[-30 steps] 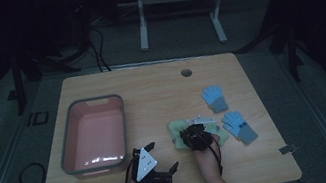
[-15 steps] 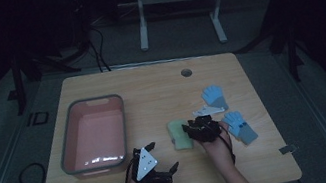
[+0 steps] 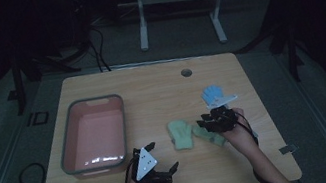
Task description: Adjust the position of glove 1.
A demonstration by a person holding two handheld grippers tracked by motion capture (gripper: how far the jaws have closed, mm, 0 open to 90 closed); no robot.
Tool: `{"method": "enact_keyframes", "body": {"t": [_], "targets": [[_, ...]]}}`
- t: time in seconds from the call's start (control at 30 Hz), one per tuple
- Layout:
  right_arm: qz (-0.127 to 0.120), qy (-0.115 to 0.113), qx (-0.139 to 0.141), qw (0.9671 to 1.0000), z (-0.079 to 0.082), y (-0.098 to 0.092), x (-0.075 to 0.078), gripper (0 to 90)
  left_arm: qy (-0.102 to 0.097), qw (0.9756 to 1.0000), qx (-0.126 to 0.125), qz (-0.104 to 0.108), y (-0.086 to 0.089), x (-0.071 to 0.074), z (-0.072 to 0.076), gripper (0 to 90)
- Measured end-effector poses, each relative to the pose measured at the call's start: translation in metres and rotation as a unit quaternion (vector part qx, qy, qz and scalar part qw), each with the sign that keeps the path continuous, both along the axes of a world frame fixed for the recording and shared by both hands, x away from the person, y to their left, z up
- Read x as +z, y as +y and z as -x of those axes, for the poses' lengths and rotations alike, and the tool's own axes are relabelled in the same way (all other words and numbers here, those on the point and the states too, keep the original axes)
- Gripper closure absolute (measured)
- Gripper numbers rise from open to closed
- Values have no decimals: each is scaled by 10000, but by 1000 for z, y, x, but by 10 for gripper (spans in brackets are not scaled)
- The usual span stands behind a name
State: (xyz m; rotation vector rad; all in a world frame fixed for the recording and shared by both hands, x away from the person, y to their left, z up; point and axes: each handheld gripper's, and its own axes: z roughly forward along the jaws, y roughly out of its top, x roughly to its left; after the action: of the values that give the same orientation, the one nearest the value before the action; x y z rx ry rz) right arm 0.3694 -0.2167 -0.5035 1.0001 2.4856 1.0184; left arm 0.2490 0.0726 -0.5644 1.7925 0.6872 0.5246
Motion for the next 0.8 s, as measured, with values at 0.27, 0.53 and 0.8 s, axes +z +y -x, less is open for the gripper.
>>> {"method": "enact_keyframes", "body": {"t": [0.27, 0.53, 0.8], "targets": [[328, 123, 314, 9989, 2, -20, -16, 630, 5, 10000, -1, -3, 0, 0, 0, 5], [258, 327, 517, 9978, -1, -30, -33, 611, 8, 10000, -14, -2, 0, 0, 0, 5], [428, 134, 744, 9962, 3, -30, -38, 595, 10, 10000, -8, 35, 1, 0, 0, 4]]}}
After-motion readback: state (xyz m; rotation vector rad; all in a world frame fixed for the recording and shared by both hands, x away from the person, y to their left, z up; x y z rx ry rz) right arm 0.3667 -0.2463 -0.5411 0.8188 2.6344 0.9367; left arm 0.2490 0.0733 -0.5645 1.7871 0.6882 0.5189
